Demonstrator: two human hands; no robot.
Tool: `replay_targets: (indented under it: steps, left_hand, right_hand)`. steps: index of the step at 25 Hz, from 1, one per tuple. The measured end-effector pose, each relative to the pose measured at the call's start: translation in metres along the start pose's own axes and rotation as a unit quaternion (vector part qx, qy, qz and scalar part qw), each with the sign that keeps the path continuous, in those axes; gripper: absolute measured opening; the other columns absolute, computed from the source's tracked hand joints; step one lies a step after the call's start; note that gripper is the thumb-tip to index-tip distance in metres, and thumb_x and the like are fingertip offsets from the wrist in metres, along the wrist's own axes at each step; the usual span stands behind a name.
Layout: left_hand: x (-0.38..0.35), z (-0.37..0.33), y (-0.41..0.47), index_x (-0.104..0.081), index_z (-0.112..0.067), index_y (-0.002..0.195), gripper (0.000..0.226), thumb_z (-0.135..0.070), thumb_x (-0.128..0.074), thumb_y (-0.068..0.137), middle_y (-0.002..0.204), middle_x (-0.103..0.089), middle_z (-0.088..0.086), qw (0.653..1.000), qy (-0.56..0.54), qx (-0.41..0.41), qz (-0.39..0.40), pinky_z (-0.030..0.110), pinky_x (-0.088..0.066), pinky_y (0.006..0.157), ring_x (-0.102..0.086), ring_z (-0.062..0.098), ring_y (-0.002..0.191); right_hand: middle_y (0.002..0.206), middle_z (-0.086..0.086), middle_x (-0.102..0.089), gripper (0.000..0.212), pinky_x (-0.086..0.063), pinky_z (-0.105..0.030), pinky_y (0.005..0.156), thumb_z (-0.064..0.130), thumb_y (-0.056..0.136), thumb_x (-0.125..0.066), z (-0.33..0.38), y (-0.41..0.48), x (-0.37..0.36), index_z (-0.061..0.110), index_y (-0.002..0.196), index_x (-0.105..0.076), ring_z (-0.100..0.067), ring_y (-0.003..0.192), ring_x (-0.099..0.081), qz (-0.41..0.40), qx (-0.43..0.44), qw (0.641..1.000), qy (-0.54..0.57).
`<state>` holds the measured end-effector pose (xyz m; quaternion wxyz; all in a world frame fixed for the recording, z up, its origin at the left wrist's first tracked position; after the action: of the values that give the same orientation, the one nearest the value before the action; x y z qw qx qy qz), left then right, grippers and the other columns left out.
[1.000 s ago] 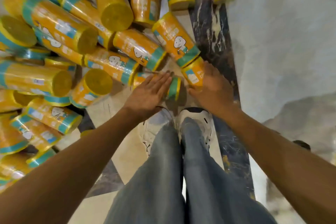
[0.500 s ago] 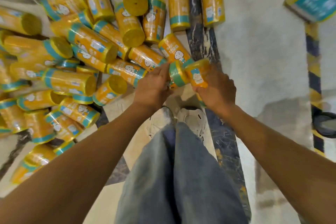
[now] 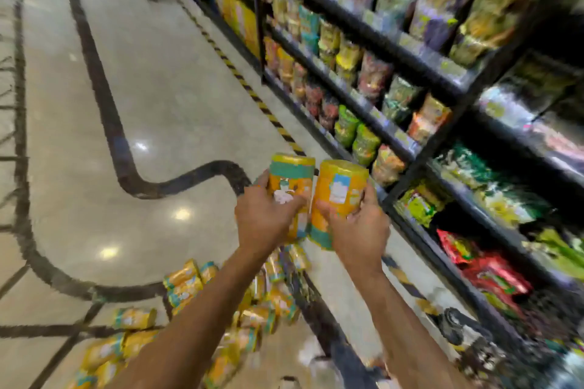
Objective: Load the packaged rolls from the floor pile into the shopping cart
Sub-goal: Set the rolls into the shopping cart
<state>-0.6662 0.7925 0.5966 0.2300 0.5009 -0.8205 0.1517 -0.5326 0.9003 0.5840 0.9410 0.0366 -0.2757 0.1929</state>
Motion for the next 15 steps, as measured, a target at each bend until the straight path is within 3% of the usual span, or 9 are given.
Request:
replay_targets:
  steps: [3,7,12,15]
  left_hand:
    - [0.018,-0.142,-0.012,-0.068,-0.021,0.091,0.032,-0.040,-0.081,0.068,0.080,-0.071,-0.005,0.993,-0.048,-0.098,0.037,0.028,-0.050,0.071,-0.067,0.013,0.077]
    - [-0.012,-0.271,-0.063,-0.068,-0.030,0.085,0.042,-0.057,-0.078,0.054,0.080,-0.073,-0.009,0.966,-0.116,-0.189,0.130,0.037,-0.056,0.077,-0.069,0.011,0.078]
    - [-0.102,-0.374,-0.188,-0.068,-0.030,0.077,0.041,-0.060,-0.076,0.051,0.076,-0.073,-0.008,0.929,-0.133,-0.245,0.245,0.044,-0.057,0.074,-0.070,0.015,0.076]
    - [-0.167,-0.406,-0.272,-0.069,-0.028,0.076,0.028,-0.046,-0.083,0.061,0.071,-0.072,-0.007,0.911,-0.135,-0.241,0.308,0.048,-0.058,0.069,-0.069,0.018,0.069]
  right_hand:
    - [0.104,-0.004,-0.070,0.071,-0.051,-0.041,0.083,0.041,0.068,-0.080,0.073,0.009,0.117,0.022,0.130,-0.051,-0.028,0.100,-0.063,-0.096,0.039,0.994,0.026]
    - [0.097,0.005,-0.069,0.055,-0.048,-0.034,0.080,0.039,0.069,-0.079,0.101,-0.010,0.269,0.026,0.118,-0.056,-0.024,0.098,-0.063,-0.198,0.059,0.978,0.029]
    - [0.089,0.009,-0.066,0.051,-0.046,-0.029,0.072,0.034,0.070,-0.080,0.044,-0.078,0.452,0.026,0.115,-0.058,-0.018,0.090,-0.065,-0.310,0.030,0.950,0.029]
    - [0.085,0.010,-0.063,0.048,-0.043,-0.029,0.069,0.035,0.071,-0.080,-0.012,-0.122,0.536,0.026,0.112,-0.057,-0.014,0.083,-0.060,-0.343,-0.007,0.939,0.008]
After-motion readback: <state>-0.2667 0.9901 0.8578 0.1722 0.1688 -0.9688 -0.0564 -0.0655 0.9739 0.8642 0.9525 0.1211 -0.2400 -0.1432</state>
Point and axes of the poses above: each hand's wrist, its own y-axis towards the middle knuckle, its own x-axis out of the back of the hand, z = x × y, the point moved 6 cm from there along y, towards the middle knuckle
